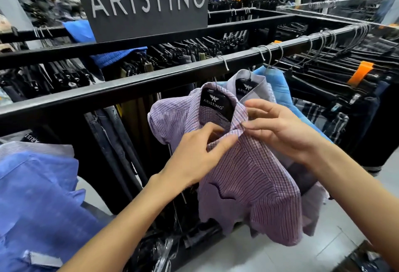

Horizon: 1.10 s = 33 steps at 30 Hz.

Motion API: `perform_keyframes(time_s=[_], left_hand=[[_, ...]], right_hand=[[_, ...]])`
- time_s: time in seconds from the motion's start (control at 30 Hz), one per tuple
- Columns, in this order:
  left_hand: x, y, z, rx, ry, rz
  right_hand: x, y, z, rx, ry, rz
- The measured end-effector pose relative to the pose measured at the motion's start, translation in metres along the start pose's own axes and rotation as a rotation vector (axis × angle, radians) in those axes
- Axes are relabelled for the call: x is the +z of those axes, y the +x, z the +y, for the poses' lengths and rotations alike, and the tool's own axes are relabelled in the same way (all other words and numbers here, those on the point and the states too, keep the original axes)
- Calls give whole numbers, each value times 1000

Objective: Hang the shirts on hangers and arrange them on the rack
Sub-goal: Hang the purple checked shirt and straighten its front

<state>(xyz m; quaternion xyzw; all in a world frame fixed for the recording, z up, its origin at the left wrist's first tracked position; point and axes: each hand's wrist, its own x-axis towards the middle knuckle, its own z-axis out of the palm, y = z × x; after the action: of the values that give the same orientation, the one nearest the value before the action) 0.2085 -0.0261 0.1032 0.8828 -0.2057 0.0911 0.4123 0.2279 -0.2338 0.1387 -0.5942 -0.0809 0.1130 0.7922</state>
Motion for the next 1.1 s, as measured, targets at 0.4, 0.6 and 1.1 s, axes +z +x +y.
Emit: perform_keyframes(time_s=[0.4, 0.6, 1.1], left_hand=[[2, -1, -10, 0, 17, 158], [4, 9, 5, 47, 29, 19], [-43, 63, -16, -139, 110, 239]], right_hand=[[1, 7, -7, -22, -264, -68], [-2, 14, -27, -268, -1005, -208], [2, 28, -66, -429, -1710, -489]])
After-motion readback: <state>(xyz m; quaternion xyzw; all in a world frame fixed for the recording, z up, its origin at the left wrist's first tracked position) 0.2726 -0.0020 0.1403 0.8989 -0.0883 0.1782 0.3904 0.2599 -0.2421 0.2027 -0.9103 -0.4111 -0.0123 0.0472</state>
